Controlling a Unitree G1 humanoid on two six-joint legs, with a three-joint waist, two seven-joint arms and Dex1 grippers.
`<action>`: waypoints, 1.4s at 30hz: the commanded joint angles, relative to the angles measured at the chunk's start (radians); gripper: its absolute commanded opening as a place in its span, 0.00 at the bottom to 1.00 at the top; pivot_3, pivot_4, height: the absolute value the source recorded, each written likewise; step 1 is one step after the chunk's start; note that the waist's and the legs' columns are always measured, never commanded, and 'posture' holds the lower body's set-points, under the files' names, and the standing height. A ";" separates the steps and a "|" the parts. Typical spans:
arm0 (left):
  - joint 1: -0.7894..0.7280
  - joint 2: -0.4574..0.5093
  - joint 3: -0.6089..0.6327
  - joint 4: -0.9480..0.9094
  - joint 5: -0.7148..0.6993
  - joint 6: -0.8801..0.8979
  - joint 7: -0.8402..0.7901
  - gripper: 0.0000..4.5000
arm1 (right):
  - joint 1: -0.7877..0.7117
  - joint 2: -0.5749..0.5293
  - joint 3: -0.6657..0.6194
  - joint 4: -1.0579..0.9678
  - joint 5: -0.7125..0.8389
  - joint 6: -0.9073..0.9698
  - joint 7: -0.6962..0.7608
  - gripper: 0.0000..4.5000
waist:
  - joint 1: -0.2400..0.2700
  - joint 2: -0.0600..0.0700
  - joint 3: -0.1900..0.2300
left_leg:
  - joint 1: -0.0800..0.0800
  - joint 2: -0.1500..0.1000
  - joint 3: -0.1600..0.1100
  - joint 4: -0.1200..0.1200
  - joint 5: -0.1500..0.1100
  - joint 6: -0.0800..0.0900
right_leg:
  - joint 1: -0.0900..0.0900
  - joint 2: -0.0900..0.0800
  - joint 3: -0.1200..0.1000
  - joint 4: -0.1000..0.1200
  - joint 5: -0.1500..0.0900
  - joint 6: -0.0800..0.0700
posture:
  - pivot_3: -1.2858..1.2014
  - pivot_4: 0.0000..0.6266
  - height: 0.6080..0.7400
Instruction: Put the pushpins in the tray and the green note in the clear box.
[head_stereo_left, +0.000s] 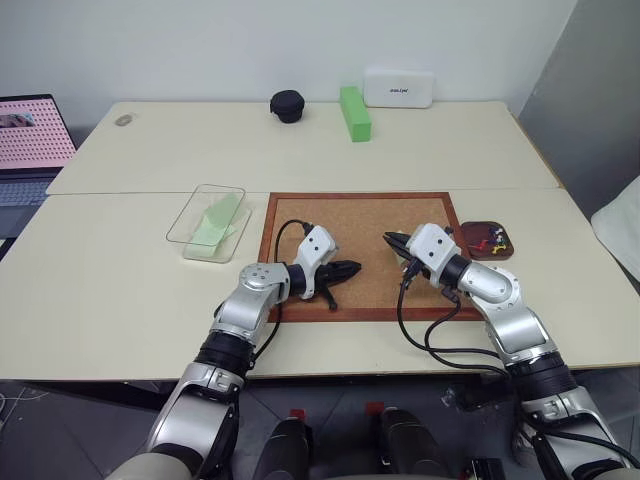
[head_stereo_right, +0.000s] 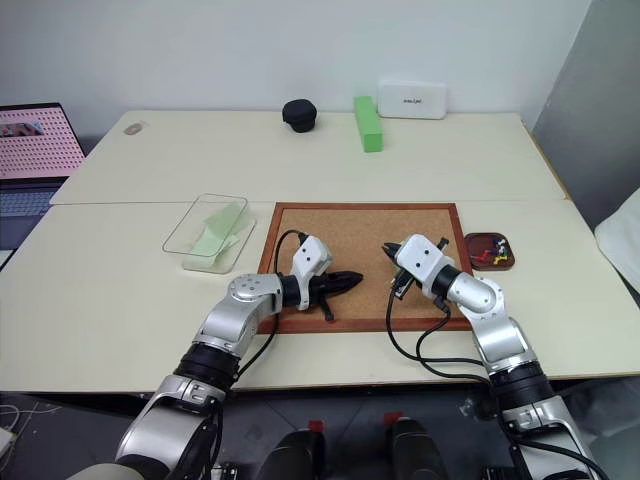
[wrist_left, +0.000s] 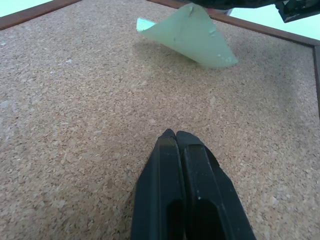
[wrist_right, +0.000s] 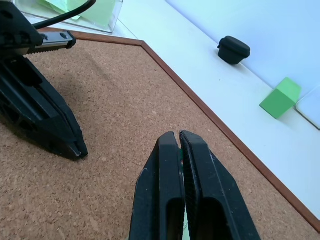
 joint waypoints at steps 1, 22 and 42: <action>-0.008 -0.022 0.025 -0.020 -0.030 0.015 0.029 0.00 | -0.036 0.028 -0.073 -0.050 0.074 0.042 -0.029 0.02 | 0.001 0.000 0.000 | 0.000 0.000 0.000 0.000 0.000 0.000 | 0.000 0.000 0.000 0.000 0.000 0.000 | 0.52 0.24 1.00; -0.042 -0.073 0.075 -0.130 -0.144 0.096 0.067 0.90 | -0.083 0.056 -0.116 -0.126 0.139 0.161 -0.063 0.00 | 0.002 0.000 0.000 | -0.001 0.000 0.000 0.000 0.000 0.000 | -0.001 0.000 0.000 0.000 0.000 0.000 | 0.52 0.24 1.00; -0.040 -0.050 -0.082 -0.086 0.046 -0.234 0.036 1.00 | -0.008 0.065 -0.421 -0.105 0.192 0.613 -0.412 0.00 | 0.005 0.000 0.000 | -0.002 0.000 0.000 -0.001 0.000 0.000 | -0.001 0.000 0.000 -0.001 0.000 0.000 | 0.52 0.24 1.00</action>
